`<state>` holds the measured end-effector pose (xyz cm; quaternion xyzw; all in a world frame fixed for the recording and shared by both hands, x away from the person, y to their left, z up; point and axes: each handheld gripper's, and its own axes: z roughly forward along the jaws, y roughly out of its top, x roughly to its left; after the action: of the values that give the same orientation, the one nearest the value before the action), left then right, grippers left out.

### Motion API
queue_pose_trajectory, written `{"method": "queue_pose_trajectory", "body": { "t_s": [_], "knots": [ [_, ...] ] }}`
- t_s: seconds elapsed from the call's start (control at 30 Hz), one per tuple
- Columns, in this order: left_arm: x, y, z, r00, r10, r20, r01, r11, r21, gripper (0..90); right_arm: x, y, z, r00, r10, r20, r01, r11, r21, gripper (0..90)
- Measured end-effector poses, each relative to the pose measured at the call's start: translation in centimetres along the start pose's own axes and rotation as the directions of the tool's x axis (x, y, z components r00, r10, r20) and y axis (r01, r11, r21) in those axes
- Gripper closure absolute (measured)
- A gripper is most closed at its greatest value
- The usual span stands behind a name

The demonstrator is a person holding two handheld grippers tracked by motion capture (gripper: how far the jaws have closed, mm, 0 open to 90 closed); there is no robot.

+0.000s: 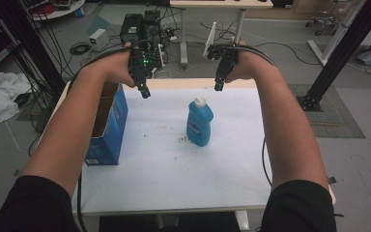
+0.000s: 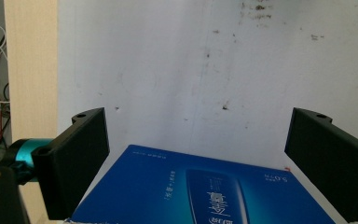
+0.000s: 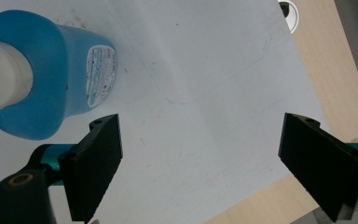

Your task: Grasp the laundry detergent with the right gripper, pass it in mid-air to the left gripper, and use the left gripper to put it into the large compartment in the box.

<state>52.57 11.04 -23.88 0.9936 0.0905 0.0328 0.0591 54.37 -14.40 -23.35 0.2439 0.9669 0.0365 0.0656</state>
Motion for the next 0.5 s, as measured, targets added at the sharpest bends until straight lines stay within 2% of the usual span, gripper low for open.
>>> {"method": "queue_pose_trajectory", "body": {
  "t_s": [0.13, 0.17, 0.27, 0.5],
  "knots": [
    [-0.3, -0.1, -0.1, 0.9998, -0.013, -0.013, 0.013, 0.9999, -0.007, 6.3, 0.0, 0.0, 0.3, 0.9999, -0.01, -0.004, 0.01, 0.9999, -0.004, 12.6],
    [-0.4, -0.1, -0.1, 0.9998, -0.014, -0.013, 0.014, 0.9999, -0.006, 6.3, 0.2, 0.0, 0.2, 1.0, 0.002, -0.002, -0.002, 1.0, -0.002, 12.6],
    [-0.7, -0.4, -0.2, 0.9998, -0.018, -0.011, 0.018, 0.9997, -0.016, 6.3, 0.3, -0.2, 0.1, 1.0, -0.007, -0.005, 0.007, 0.9997, -0.023, 12.6],
    [-1.5, -0.8, 0.0, 0.9997, -0.026, 0.0, 0.026, 0.9996, -0.015, 6.3, 0.4, -1.3, -0.2, 0.9999, 0.015, -0.004, -0.015, 0.9992, -0.037, 12.6]
  ]
}}
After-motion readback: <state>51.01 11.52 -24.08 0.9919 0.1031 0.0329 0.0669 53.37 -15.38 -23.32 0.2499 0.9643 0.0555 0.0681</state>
